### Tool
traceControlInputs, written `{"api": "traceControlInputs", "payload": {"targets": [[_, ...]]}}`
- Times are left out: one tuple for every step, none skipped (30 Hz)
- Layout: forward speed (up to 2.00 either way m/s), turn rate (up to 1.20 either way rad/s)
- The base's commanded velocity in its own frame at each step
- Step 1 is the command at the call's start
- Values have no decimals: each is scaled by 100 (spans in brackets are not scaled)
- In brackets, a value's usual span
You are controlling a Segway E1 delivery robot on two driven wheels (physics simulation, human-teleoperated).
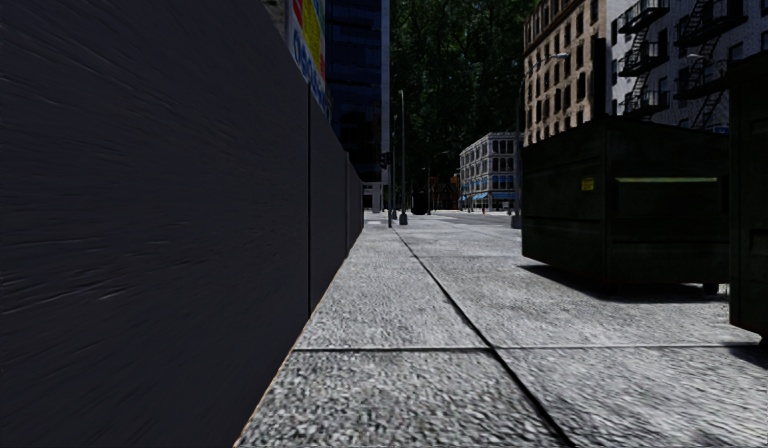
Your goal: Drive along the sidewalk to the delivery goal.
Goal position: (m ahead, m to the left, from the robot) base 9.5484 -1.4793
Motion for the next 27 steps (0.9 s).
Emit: {"api": "traceControlInputs", "payload": {"targets": [[200,0],[200,0],[200,0],[200,0],[200,0],[200,0],[200,0],[200,0],[200,0],[200,0],[200,0],[200,0],[200,0],[200,0],[200,0],[200,0],[200,0],[200,0],[200,0],[200,0],[200,0],[200,0],[200,0],[200,0],[200,0],[200,0],[200,0]]}}
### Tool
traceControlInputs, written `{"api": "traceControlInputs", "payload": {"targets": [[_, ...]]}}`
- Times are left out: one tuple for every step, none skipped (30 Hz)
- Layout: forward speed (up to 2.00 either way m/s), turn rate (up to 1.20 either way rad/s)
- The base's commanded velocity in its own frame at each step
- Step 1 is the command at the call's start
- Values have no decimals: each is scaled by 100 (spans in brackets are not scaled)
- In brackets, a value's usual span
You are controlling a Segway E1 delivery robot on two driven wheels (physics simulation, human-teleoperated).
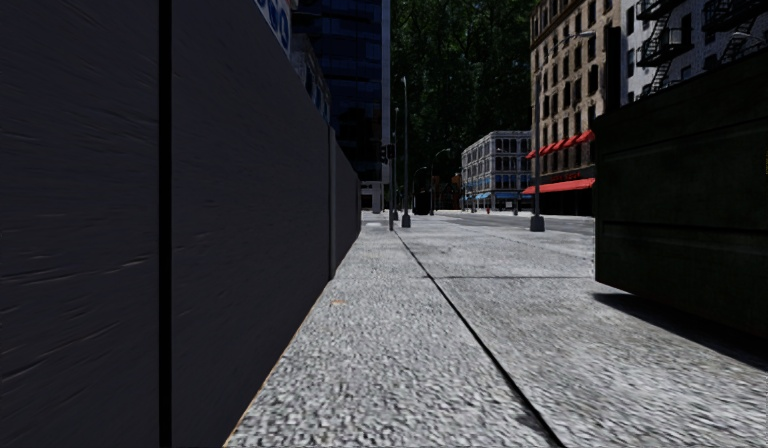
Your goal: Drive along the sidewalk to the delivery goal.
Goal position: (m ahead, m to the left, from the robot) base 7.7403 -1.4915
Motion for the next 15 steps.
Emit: {"api": "traceControlInputs", "payload": {"targets": [[200,0],[200,0],[200,0],[200,0],[200,0],[200,0],[200,0],[200,0],[200,0],[200,0],[200,0],[200,0],[200,0],[200,0],[200,0]]}}
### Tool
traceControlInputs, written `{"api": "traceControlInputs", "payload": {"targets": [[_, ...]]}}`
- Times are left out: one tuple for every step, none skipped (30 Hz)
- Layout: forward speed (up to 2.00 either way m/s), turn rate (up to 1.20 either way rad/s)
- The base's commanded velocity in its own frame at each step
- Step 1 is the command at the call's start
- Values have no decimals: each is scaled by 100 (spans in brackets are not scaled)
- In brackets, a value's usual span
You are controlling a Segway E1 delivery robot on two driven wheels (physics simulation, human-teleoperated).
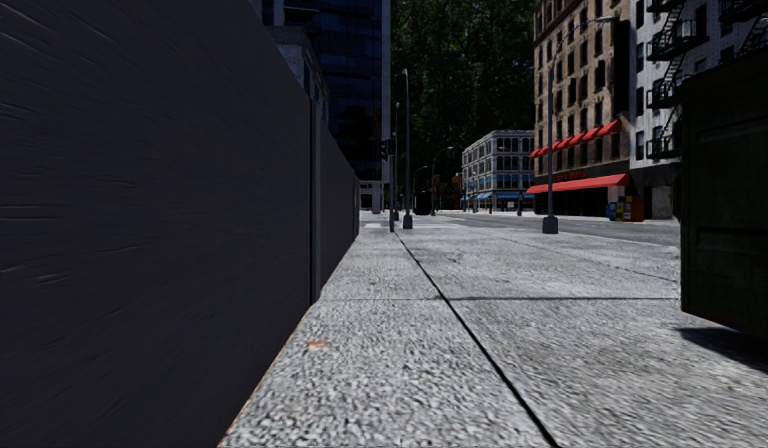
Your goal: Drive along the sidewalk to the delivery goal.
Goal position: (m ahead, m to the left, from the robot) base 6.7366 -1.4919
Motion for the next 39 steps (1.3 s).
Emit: {"api": "traceControlInputs", "payload": {"targets": [[200,0],[200,0],[200,0],[200,0],[200,0],[200,0],[200,0],[200,0],[200,0],[200,0],[200,0],[200,0],[200,0],[200,0],[200,0],[200,0],[200,0],[200,0],[200,0],[200,0],[200,0],[200,0],[200,0],[200,0],[200,0],[200,0],[200,0],[200,0],[200,0],[200,0],[200,0],[200,0],[200,0],[200,0],[200,0],[200,0],[200,0],[200,0],[200,0]]}}
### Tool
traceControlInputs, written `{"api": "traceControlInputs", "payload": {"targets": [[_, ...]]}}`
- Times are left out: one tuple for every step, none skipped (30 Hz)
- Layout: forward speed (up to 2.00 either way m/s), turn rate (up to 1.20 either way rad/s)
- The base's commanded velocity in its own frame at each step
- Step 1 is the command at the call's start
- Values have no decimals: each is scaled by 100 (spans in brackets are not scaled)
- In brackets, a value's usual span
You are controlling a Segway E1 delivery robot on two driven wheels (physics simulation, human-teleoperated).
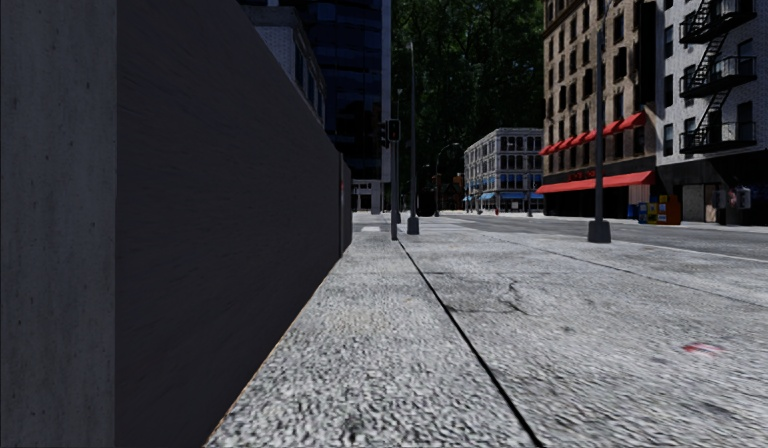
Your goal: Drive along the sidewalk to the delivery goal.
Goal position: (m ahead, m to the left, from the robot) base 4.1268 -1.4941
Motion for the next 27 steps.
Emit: {"api": "traceControlInputs", "payload": {"targets": [[200,0],[200,0],[200,0],[200,0],[200,0],[200,0],[200,0],[200,0],[200,0],[200,0],[200,0],[200,0],[200,0],[200,0],[200,0],[200,0],[200,0],[200,0],[200,0],[200,0],[200,0],[200,0],[200,0],[200,0],[200,0],[200,0],[200,0]]}}
